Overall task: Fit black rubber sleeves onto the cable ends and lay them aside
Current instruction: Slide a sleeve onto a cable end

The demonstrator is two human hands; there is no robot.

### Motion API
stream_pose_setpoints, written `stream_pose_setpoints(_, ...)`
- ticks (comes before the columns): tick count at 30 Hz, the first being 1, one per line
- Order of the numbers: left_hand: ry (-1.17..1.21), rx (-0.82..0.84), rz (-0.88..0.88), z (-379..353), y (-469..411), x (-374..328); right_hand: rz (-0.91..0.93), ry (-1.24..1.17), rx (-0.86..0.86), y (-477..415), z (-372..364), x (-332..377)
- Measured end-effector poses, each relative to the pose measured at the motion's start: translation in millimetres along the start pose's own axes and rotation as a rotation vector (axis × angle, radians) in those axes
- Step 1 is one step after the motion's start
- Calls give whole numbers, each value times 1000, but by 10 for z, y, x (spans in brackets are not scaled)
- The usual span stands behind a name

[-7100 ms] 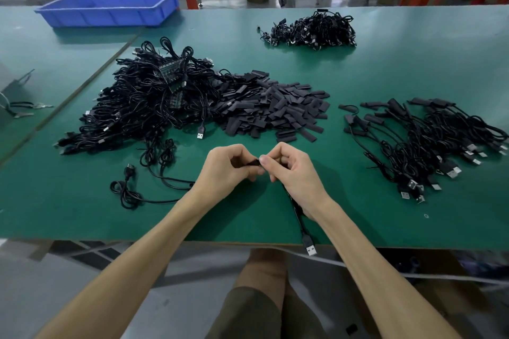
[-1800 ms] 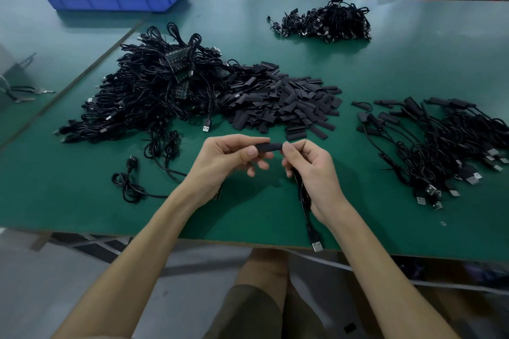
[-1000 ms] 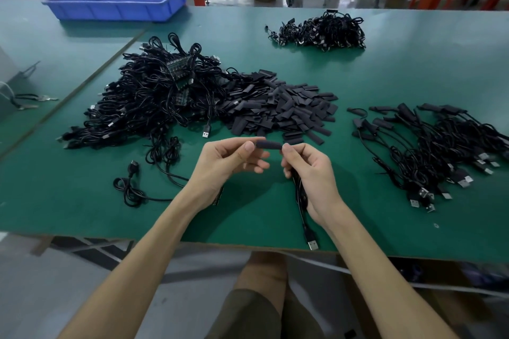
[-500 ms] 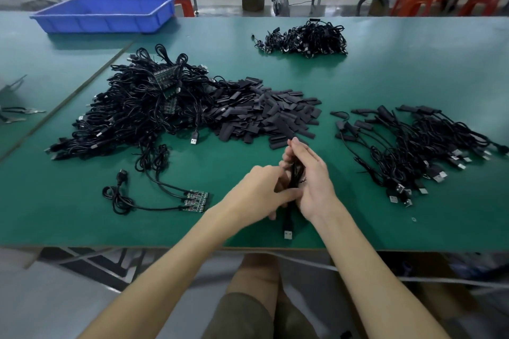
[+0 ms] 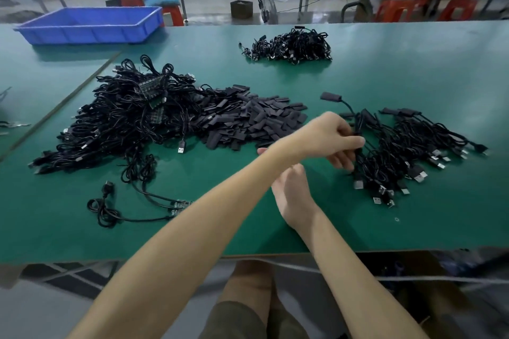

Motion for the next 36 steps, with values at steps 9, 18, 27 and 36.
stream_pose_setpoints(9,-166,-316,-89,74,110,210,30,117,62,54,-71,-19)
stream_pose_setpoints(18,-590,-263,192,1231,1372,848,125,184,35,38,-102,-13)
stream_pose_setpoints(27,-853,149,503,1157,1992,1527,137,224,78,57,-88,-9)
stream_pose_setpoints(36,-438,-290,301,1333,1801,1135,145,432,260,79,-213,-49)
Point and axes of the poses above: each hand's wrist, its own y-axis away from the middle knuckle, its own z-axis out of the back of the hand, x = y × z, the point moved 7 cm from there along -y, towards the middle knuckle, and after that the axes turned 7 degrees about -y, right-handed, at the moved point
